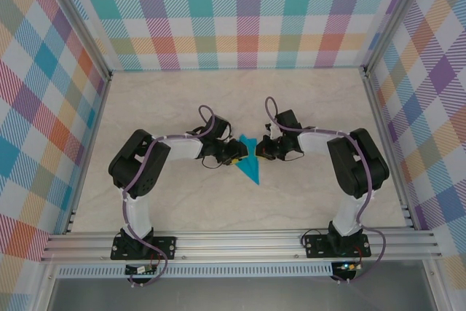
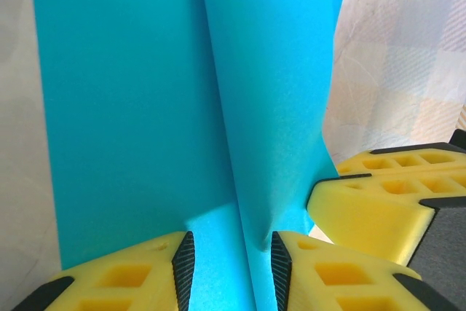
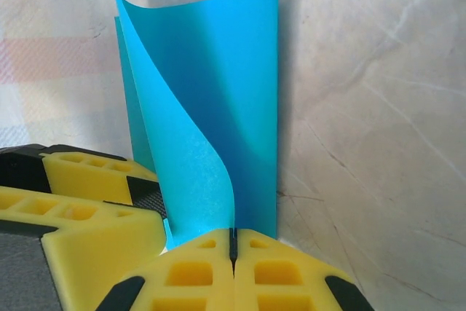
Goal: Fold a paper plane with a square sheet of paper (fold left side to right side)
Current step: Fourth fold the wing at the center of the table.
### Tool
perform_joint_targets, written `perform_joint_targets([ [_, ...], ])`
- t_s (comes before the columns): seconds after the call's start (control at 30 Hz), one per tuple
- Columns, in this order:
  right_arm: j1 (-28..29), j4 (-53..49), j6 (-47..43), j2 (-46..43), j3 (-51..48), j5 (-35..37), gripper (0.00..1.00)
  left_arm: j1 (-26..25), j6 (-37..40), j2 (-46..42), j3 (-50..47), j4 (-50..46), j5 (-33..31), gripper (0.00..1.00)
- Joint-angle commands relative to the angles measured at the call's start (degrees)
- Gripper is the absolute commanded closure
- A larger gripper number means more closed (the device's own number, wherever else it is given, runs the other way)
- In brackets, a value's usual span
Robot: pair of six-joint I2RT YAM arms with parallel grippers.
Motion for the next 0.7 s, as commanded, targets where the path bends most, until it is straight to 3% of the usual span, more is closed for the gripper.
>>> perform_joint_targets([
  [0.0, 0.3, -1.0, -1.3, 1.7, 1.7, 0.4, 0.95, -0.6, 1.4, 0.3, 0.6, -2.8, -1.5, 0.64],
  [0.67, 0.2, -3.0, -2.6, 2.2, 3.1, 2.3, 0.95, -0.6, 1.5, 0.2, 0.5, -3.0, -1.6, 0.64],
])
